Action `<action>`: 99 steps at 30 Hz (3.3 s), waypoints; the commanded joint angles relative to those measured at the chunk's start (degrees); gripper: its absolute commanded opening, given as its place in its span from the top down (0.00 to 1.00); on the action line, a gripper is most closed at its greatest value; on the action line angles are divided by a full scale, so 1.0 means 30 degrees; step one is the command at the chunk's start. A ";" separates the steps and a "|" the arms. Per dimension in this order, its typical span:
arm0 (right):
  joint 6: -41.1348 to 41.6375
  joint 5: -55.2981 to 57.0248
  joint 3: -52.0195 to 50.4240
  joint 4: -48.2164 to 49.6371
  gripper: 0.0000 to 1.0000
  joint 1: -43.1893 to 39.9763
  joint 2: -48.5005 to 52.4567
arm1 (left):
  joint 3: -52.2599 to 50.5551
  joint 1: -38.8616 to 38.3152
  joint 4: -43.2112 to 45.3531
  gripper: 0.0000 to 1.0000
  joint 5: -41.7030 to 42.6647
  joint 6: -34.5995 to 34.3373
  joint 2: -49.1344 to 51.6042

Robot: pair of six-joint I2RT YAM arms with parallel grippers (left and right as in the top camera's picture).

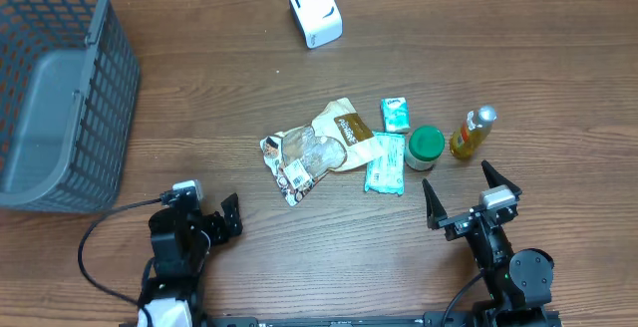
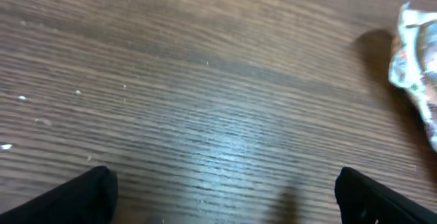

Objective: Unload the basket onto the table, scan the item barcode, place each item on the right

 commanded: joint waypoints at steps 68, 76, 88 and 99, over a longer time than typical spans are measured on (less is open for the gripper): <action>-0.0015 -0.0029 -0.0204 0.0066 0.00 -0.0073 -0.0153 | -0.0204 -0.0197 -0.5501 0.00 -0.1173 0.4153 -1.7646; -0.0015 -0.0029 -0.0204 0.0066 0.00 -0.0073 -0.0153 | -0.0204 -0.0197 -0.5501 0.00 -0.1173 0.4153 -1.7646; -0.0015 -0.0029 -0.0204 0.0066 0.00 -0.0066 -0.0153 | -0.0204 -0.0197 -0.5501 0.00 -0.1173 0.4153 -1.7646; -0.0022 -0.0029 -0.0204 0.0066 0.00 -0.0066 -0.0153 | -0.0204 -0.0197 -0.5501 0.00 -0.1173 0.4153 -1.7646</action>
